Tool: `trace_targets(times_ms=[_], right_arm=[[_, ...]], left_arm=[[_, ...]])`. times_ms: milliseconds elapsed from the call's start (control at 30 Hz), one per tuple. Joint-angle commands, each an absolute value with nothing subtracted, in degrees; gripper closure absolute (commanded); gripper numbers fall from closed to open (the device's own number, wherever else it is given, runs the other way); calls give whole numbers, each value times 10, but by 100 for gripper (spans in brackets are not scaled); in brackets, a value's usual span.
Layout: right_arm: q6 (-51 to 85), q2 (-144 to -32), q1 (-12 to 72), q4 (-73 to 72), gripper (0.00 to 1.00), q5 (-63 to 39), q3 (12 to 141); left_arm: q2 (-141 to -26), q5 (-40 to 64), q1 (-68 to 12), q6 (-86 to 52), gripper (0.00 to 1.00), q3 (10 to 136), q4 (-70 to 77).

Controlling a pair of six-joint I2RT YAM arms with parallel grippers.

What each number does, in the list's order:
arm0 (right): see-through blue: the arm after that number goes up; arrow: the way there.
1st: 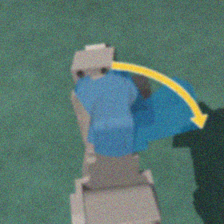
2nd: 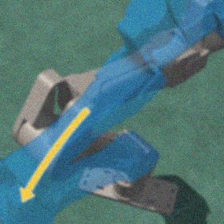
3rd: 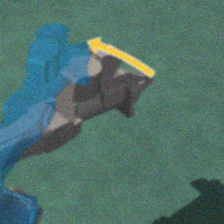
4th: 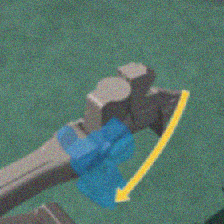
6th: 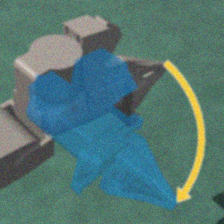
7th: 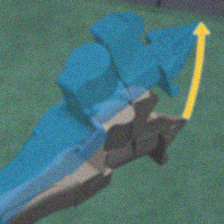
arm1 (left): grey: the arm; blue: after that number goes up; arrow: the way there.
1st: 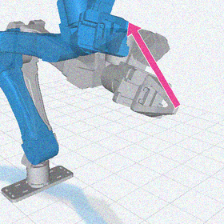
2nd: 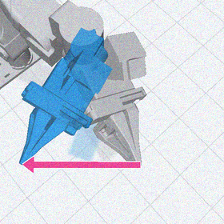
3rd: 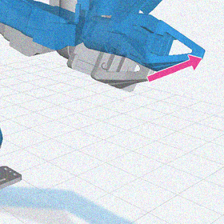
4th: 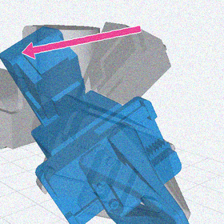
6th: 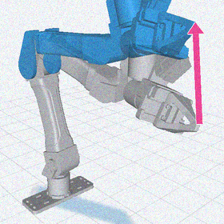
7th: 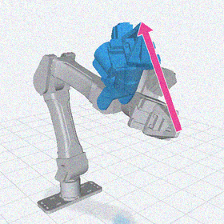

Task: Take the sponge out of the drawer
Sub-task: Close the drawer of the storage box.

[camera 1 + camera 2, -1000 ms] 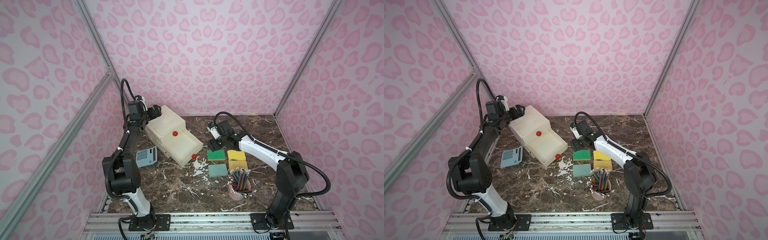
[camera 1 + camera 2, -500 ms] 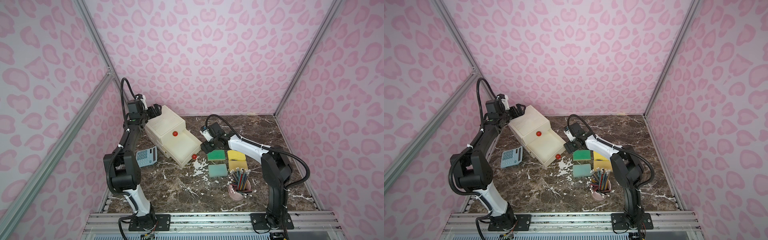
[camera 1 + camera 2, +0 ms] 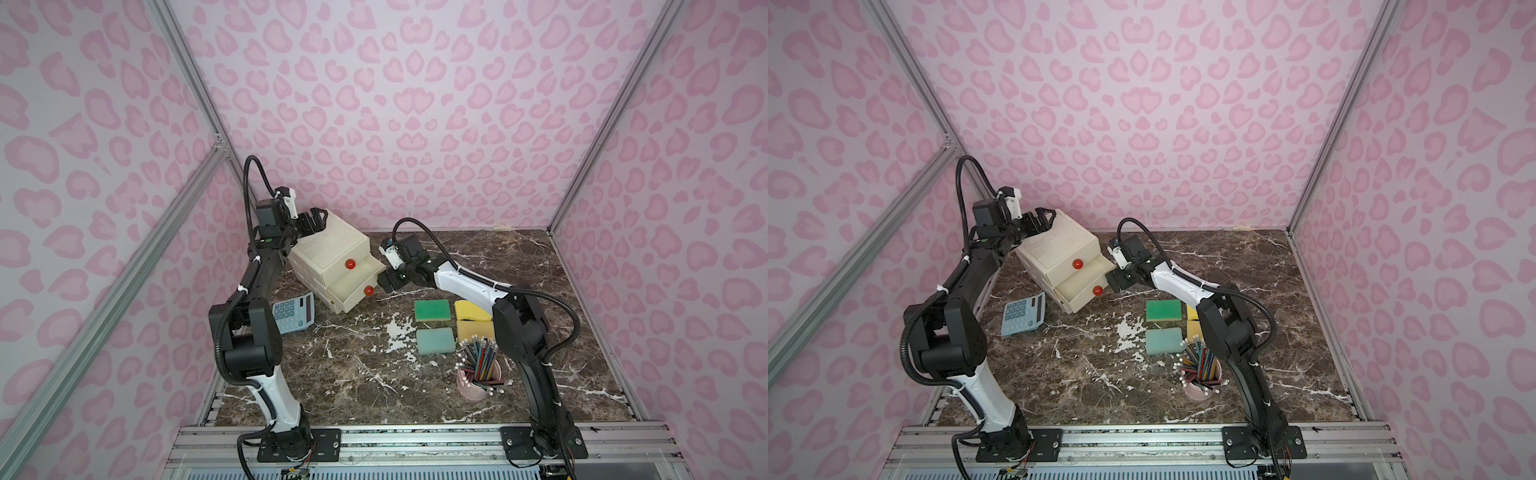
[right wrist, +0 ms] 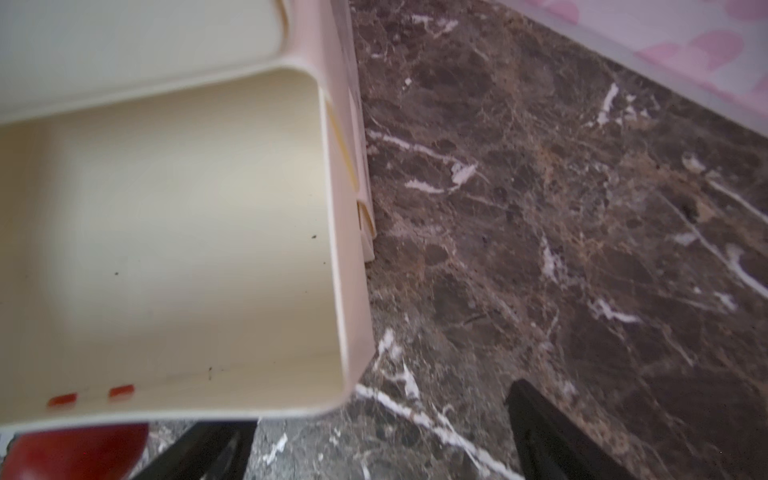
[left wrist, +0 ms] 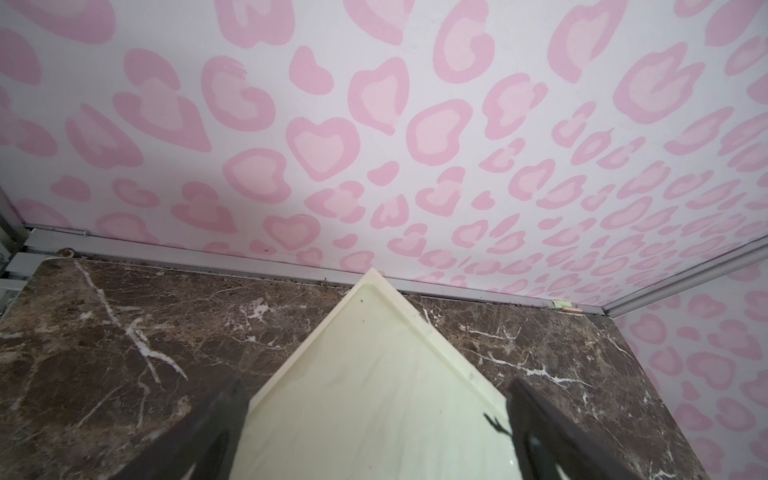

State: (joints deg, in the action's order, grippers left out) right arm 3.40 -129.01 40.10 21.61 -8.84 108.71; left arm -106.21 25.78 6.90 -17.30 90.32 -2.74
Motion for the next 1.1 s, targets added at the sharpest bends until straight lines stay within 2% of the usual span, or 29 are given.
trace_targets(times_ms=[0,300,600,800,967,1067], right_arm=[[45,-1323,409,190,4,-56,1121],[67,-1384,417,158,1,-54,1190],[71,-1353,425,49,1,-78,1120],[72,-1370,429,99,1,-71,1155],[38,-1314,441,85,3,-4,1068],[32,-1257,442,50,4,2,991]], left_arm=[[-1070,272,69,-175,0,900,-102],[-1072,278,68,-168,0,892,-102],[-1071,276,69,-158,0,884,-105],[-1069,275,69,-158,0,883,-106],[-1063,270,69,-158,0,880,-107],[-1062,270,69,-158,1,878,-106]])
